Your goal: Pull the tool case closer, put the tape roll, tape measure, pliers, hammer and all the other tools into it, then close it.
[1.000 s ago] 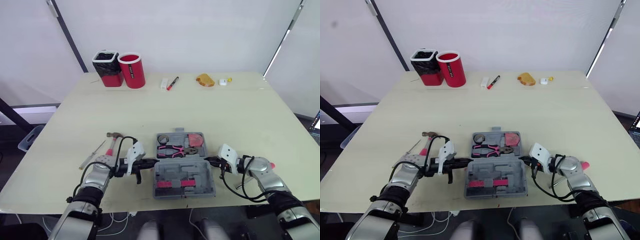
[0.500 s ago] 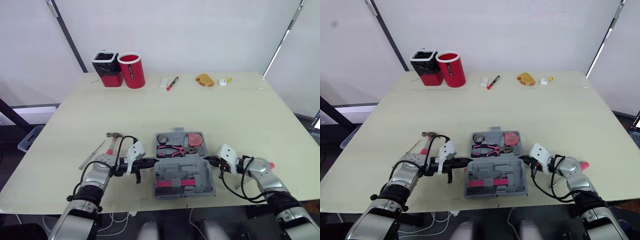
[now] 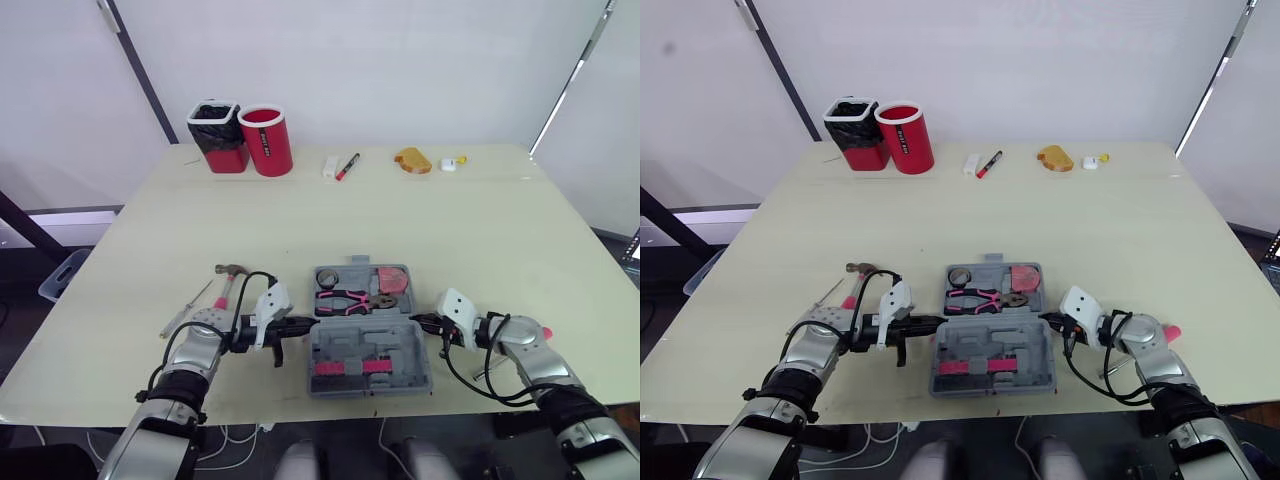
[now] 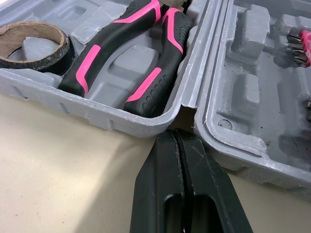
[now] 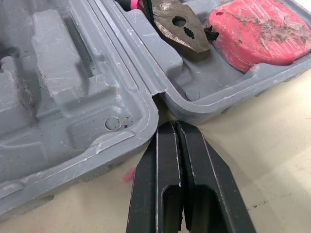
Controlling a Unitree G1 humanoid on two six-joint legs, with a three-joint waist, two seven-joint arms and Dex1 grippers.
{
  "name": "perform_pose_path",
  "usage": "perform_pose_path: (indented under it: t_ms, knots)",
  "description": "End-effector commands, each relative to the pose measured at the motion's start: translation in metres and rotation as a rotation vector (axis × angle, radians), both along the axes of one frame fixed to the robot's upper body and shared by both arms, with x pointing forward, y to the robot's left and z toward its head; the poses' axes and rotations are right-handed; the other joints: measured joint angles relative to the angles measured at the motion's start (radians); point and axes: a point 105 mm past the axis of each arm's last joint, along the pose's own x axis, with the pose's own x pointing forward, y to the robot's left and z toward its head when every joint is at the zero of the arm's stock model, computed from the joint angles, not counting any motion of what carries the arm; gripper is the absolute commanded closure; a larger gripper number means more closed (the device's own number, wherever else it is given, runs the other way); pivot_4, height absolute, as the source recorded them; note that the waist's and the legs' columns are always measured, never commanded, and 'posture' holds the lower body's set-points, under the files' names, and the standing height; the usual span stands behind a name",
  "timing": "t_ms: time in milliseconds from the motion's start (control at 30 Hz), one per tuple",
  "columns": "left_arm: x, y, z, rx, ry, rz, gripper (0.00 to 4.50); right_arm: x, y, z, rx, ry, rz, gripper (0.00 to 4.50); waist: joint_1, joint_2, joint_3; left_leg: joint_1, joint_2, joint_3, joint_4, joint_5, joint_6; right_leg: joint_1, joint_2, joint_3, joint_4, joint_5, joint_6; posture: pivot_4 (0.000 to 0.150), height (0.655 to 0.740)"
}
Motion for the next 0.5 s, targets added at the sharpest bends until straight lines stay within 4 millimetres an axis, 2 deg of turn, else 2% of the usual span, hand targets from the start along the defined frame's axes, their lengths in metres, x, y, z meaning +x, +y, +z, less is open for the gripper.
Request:
perform_pose_path:
  t_ms: [33, 500]
  knots:
    - [0.0012, -0.0067, -0.0006, 0.004, -0.005, -0.019, 4.47, -0.0070, 0.0034, -0.0057, -0.009, 0.029, 0.029, 4.43, 0.000, 0.000, 0.000, 0.000, 0.000, 0.000, 0.000, 0.000, 0.000, 0.000, 0.000, 0.000, 0.000, 0.000, 0.000, 0.150, 0.7400]
    - [0.0086, -0.0038, 0.0060, -0.008, -0.045, 0.014, 4.47, -0.0057, 0.0034, -0.0066, -0.014, 0.018, 0.020, 4.43, 0.002, 0.000, 0.000, 0.000, 0.000, 0.000, 0.000, 0.000, 0.000, 0.000, 0.000, 0.000, 0.000, 0.000, 0.000, 0.150, 0.7400]
